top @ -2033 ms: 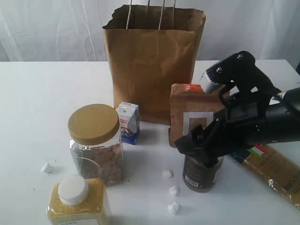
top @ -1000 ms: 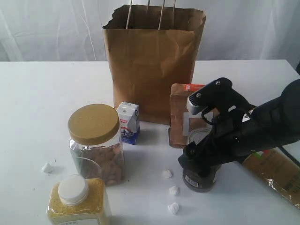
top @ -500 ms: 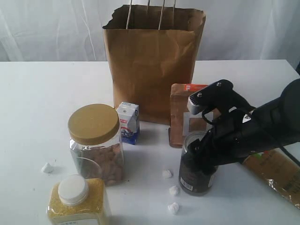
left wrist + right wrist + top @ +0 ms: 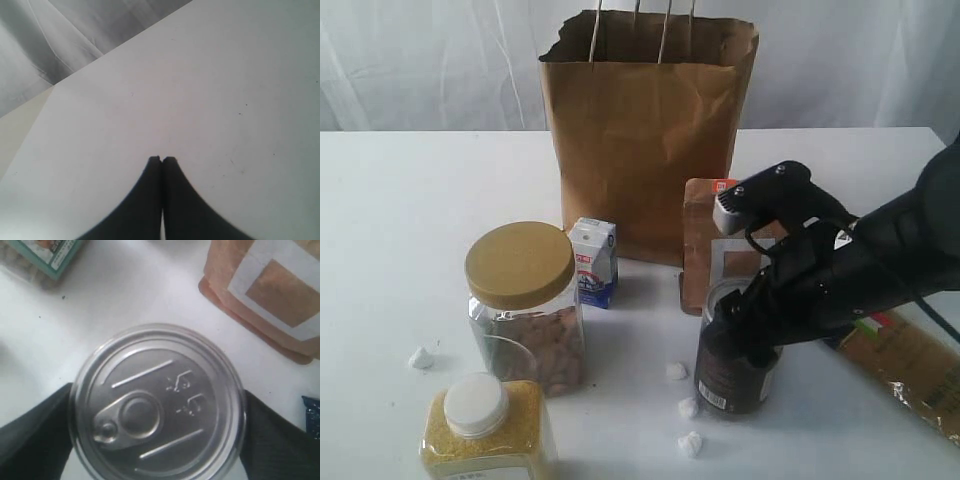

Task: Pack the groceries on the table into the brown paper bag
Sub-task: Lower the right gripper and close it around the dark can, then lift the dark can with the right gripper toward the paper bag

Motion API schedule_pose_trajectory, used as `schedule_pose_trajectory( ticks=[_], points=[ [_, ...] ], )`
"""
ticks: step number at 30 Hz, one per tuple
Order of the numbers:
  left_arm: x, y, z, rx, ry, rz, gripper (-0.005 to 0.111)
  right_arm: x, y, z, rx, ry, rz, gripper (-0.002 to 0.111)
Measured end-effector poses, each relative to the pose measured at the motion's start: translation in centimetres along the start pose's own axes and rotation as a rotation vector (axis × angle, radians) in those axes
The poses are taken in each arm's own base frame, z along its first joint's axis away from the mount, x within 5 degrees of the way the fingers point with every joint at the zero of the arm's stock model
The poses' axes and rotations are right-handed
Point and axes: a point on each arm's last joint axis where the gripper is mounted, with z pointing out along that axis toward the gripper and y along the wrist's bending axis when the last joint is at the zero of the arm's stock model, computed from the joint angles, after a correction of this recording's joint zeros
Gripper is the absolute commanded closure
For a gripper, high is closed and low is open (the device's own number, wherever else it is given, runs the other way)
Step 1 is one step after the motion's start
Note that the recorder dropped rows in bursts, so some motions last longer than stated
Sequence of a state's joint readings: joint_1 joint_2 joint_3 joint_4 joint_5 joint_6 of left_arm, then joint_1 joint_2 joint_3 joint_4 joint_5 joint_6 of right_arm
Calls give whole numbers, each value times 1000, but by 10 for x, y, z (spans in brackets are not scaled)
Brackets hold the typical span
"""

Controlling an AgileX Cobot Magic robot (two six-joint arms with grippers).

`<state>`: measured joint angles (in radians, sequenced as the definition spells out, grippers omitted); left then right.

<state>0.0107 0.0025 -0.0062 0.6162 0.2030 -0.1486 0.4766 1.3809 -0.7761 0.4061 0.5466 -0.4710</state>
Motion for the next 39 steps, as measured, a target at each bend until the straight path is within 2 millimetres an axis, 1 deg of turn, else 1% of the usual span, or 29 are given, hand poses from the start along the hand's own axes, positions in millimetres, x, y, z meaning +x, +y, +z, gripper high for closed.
schedule_pose_trajectory(
  ticks=[5,8,15,20,22,25,28,31,35,39],
  points=[
    [0,0,0,0,0,0,107,-3,2,-14,12,-36,-29,66],
    [0,0,0,0,0,0,107,-4,3,-27,33,-69,-63,66],
    [0,0,0,0,0,0,107,-2,9,-67,83,-179,-138,66],
    [0,0,0,0,0,0,107,1,16,-93,76,-253,-57,66],
    [0,0,0,0,0,0,107,-4,18,-108,74,-307,-20,66],
    [0,0,0,0,0,0,107,-18,22,-132,71,-398,16,66],
    [0,0,0,0,0,0,107,-39,25,-159,73,-499,18,66],
    [0,0,0,0,0,0,107,-61,26,-180,78,-596,12,66],
    [0,0,0,0,0,0,107,-94,23,-195,97,-744,26,66],
    [0,0,0,0,0,0,107,-124,15,-196,133,-902,41,66]
  ],
)
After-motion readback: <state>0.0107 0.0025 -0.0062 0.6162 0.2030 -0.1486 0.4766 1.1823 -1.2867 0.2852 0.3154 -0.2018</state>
